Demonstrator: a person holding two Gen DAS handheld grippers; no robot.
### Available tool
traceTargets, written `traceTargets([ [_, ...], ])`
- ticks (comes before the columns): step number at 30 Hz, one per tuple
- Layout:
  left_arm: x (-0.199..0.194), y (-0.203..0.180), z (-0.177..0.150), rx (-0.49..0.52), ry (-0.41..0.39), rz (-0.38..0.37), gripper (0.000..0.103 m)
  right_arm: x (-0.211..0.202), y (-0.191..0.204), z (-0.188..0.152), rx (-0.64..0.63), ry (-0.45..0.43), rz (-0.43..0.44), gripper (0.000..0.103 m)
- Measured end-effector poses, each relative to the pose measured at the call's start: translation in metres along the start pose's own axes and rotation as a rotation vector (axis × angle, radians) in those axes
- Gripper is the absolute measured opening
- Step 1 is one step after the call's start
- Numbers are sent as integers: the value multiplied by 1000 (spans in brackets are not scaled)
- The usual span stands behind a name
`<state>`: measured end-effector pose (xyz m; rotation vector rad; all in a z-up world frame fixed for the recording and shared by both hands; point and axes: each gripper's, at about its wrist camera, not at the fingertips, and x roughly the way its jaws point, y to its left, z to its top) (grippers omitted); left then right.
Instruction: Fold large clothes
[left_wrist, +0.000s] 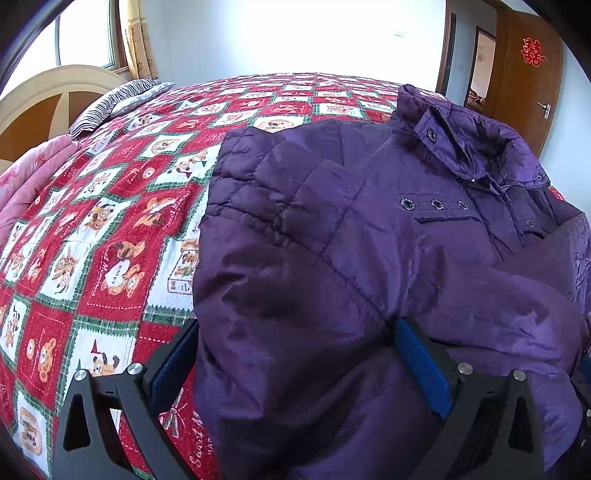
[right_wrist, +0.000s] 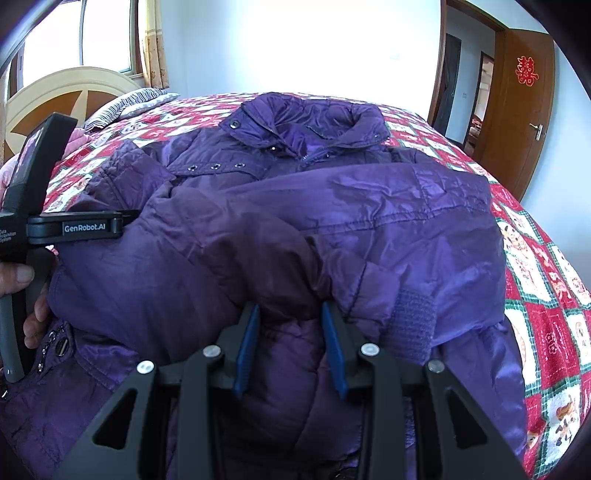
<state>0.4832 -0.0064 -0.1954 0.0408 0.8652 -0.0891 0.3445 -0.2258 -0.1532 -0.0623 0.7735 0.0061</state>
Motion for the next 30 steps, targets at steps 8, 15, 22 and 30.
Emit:
traceTargets([
  [8,0,0,0,-1,0,-3,102,0,-1,0,4,-6,4,37],
  [15,0,0,0,-2,1,-5,102,0,-1,0,4,-7,6,37],
  [22,0,0,0,-2,1,-6,102,0,0,-1,3,-9,5,37],
  [30,-1,-2,0,4,0,-1,102,0,-1,-1,3,-6,7,38],
])
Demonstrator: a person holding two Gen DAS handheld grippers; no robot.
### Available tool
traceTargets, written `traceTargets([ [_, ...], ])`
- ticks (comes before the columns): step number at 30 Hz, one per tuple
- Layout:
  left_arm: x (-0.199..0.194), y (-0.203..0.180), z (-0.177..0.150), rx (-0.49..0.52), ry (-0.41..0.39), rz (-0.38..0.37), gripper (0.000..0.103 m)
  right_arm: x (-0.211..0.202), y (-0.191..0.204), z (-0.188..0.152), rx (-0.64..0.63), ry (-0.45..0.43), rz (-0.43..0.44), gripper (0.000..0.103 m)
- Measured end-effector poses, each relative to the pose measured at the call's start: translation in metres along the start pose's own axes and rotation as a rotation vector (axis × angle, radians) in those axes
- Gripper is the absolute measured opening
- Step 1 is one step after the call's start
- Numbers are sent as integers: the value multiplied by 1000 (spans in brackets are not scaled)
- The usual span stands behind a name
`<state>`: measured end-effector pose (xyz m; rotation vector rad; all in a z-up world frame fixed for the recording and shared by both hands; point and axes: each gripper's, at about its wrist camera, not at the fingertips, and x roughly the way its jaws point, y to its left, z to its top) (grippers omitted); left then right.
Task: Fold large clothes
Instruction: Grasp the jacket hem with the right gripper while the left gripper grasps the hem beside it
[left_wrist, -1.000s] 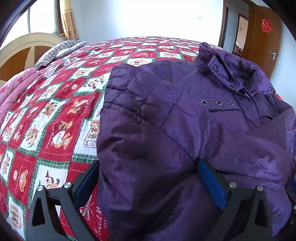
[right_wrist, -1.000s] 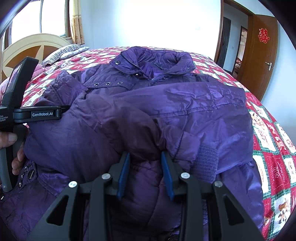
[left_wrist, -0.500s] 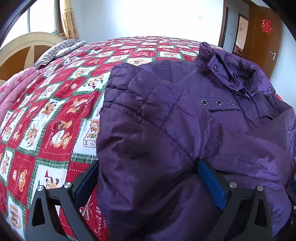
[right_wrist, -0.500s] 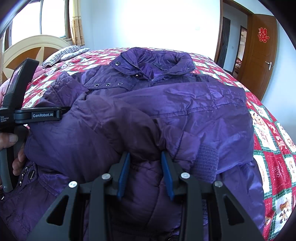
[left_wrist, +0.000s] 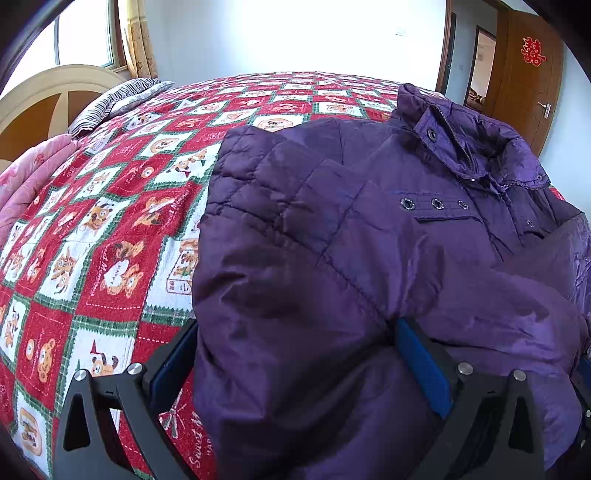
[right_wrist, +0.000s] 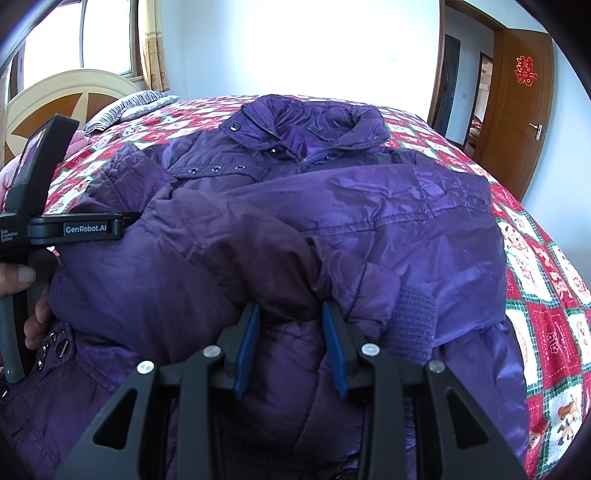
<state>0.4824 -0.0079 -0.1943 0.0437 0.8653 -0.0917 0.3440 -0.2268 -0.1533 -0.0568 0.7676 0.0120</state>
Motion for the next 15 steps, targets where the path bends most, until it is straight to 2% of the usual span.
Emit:
traceTargets([
  [8,-21,-2,15,52,9,29,102,-7,-5,9,-18,40,66,41],
  [12,-57,-5,44,80,-92,15,102,-25,-21,25,16,43,178,56],
  [13,-61,-10,56,96,-107,1,102,-28,-23,33,8,28,173,58],
  [15,-59,-24,76,120,-99,-28,102,-32,-28,52,-22,-8,140,70],
])
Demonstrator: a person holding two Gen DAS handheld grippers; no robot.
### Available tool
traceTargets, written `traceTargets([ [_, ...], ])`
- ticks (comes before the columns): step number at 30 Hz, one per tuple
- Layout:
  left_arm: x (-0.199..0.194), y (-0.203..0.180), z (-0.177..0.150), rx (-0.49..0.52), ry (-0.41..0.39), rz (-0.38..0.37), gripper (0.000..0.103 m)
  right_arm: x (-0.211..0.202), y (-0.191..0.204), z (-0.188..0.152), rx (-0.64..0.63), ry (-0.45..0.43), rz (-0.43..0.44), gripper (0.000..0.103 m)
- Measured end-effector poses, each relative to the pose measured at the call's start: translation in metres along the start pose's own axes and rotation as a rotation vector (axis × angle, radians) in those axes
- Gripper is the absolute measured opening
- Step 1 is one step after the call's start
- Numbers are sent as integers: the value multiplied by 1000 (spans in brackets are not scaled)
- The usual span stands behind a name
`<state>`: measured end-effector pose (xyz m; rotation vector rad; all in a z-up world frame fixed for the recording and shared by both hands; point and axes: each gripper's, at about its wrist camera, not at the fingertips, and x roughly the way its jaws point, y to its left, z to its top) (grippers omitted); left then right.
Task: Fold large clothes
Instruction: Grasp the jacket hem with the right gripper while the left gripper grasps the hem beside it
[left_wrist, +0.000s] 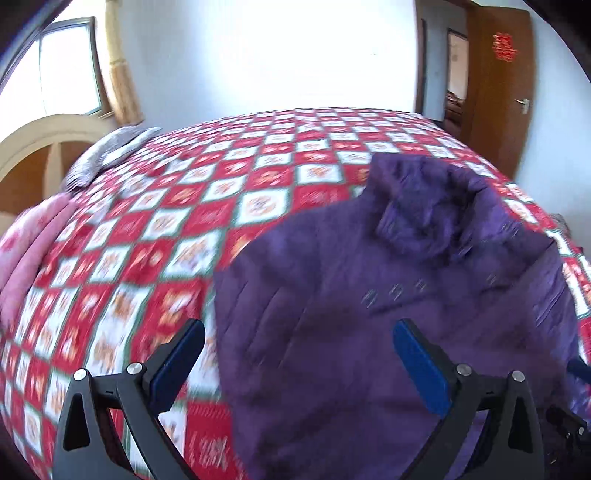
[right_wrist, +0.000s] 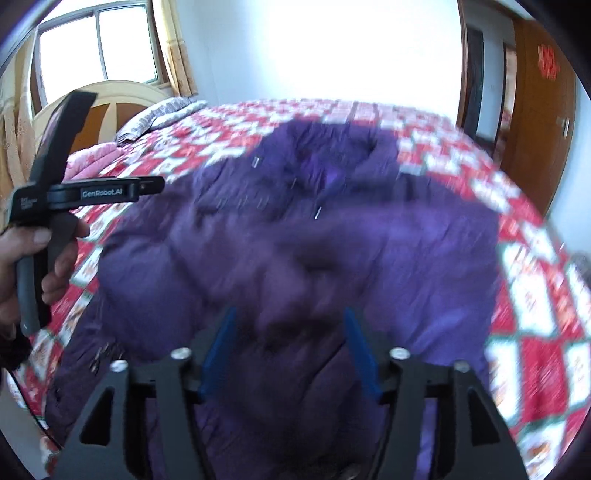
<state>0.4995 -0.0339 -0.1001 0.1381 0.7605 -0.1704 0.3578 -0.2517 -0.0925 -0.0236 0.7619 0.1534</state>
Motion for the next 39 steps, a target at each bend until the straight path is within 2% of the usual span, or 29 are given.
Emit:
traceTargets([
  [4,23,-32,41,30,-9,-49,102,15,-28,46,16,-5,3,74],
  [8,67,-60,87,12,4,-88,102,54,-63,91,36,29,-42,76],
  [11,97,-65,113,-19,36,-115,102,91,-96,125,103,74,-49,76],
  [16,142,-80,139,-11,65,-146,102,141,-133,169,138,76,-73,76],
  [19,162,-91,143,35,71,-139,102,178,-142,180,104,122,-79,76],
  [20,168,-94,143,52,62,-140,98,189,-144,181,91,144,-71,71],
  [21,170,-95,143,64,59,-147,71,197,-147,180,84,167,-59,44],
  [22,173,-95,142,79,74,-169,51,204,-150,181,80,192,-50,29],
  [23,178,-95,140,92,111,-215,16,205,-151,180,77,202,-42,18],
  [24,178,-92,138,86,126,-229,14,201,-150,178,67,190,-36,15],
  [28,136,-82,126,163,20,-228,11,163,-143,163,-10,136,-58,11],
  [30,111,-75,113,175,-20,-261,10,146,-149,151,-17,123,-58,10],
  [32,93,-74,96,225,-42,-244,10,136,-153,137,-29,127,-54,9],
  [36,101,-74,57,299,2,-196,10,149,-155,100,-48,209,-80,9],
  [39,126,-67,40,274,82,-203,10,157,-152,91,-67,231,-95,9],
])
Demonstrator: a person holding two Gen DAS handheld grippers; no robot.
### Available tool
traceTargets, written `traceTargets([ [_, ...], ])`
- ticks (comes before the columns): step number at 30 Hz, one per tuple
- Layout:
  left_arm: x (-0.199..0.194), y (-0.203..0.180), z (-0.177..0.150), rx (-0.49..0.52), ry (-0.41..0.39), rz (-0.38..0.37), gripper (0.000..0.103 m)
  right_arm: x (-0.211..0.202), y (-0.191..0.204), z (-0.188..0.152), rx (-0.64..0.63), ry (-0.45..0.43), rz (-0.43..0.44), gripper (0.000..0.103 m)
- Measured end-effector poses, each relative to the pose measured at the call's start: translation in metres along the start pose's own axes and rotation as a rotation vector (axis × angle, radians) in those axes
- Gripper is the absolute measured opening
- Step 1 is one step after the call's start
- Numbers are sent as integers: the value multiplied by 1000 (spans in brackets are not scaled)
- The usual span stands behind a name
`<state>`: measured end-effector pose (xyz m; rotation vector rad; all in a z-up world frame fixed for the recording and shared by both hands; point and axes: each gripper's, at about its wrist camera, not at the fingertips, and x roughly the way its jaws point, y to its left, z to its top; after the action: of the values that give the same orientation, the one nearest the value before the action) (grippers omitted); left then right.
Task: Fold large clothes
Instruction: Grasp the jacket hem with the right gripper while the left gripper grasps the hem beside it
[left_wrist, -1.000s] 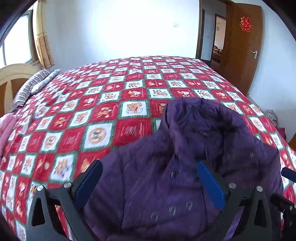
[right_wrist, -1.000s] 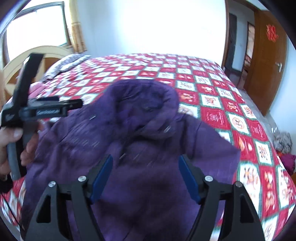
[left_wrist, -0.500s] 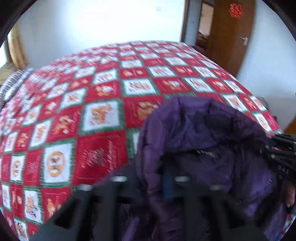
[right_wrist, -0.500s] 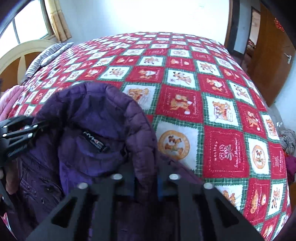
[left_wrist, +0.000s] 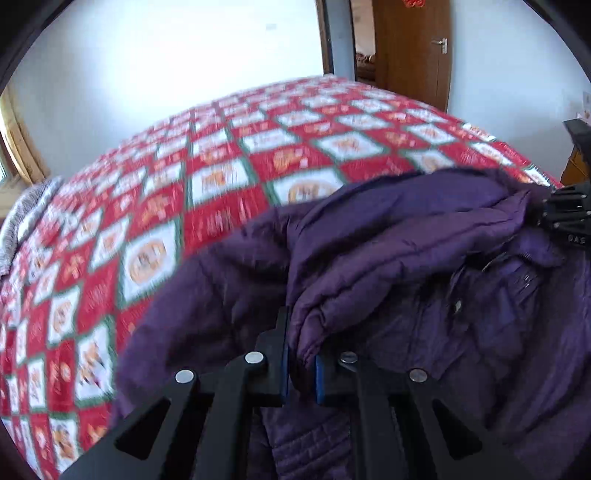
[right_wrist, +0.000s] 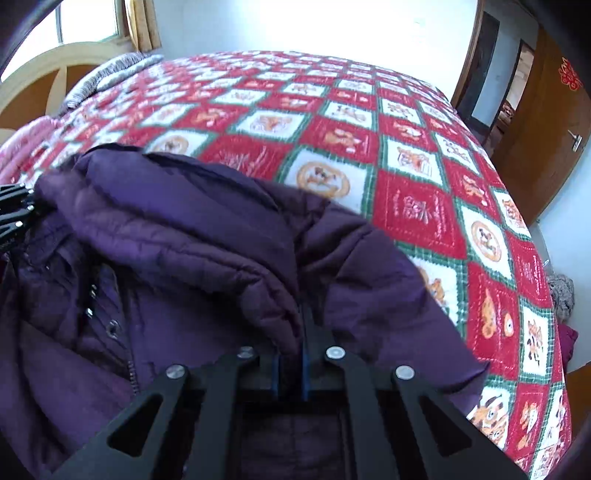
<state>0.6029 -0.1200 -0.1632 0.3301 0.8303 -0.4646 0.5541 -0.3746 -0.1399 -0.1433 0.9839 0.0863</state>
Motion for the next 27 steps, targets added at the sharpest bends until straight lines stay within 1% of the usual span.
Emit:
traceTargets([
  [2,5,4,-1,-21,12,-16,10,-6,4,3,-32,3,-8,11],
  [4,6,4,0,-26,18,-21,10,-17,4,4,-67,-4,-6,17],
  [6,8,3,-1,-22,20,-22,10,-37,3,3,-96,-21,-9,37],
  [7,8,2,-2,-22,19,-24,10,-47,1,2,-99,-39,-11,41],
  [8,7,2,-4,-24,17,-28,10,-60,-1,0,-95,-65,0,48],
  [9,8,2,-4,-27,16,-31,10,-70,-3,1,-82,-90,13,52],
  [11,8,1,-5,-23,12,-28,10,-85,-9,8,-16,-154,48,53],
  [12,8,0,-6,-20,11,-22,10,-89,-11,14,37,-181,83,53],
  [13,8,-1,-6,-14,9,-15,10,-87,-12,23,91,-201,115,53],
  [15,9,-5,-5,4,7,5,10,-77,-6,39,161,-232,132,53],
  [16,9,-6,-5,11,6,14,10,-65,-1,48,183,-235,139,53],
  [18,7,-6,-5,18,-1,29,10,-37,11,60,180,-202,135,53],
  [19,3,-6,-5,15,-15,41,12,-18,17,63,171,-158,126,53],
  [20,-7,-6,-5,11,-45,60,13,-3,18,63,169,-99,125,53],
  [21,-19,-5,-5,1,-75,50,13,11,20,59,169,-46,125,53],
  [22,-33,-4,-4,-15,-102,19,14,18,21,52,169,-44,119,53],
  [23,-45,-3,-2,-30,-128,4,18,18,21,46,157,-75,114,53],
  [25,-68,-1,2,-55,-199,-37,36,18,19,38,145,-100,114,54],
  [26,-80,0,7,-76,-251,-45,57,18,18,36,145,-103,114,54],
  [27,-88,1,13,-107,-297,-30,73,19,18,36,142,-108,111,54],
])
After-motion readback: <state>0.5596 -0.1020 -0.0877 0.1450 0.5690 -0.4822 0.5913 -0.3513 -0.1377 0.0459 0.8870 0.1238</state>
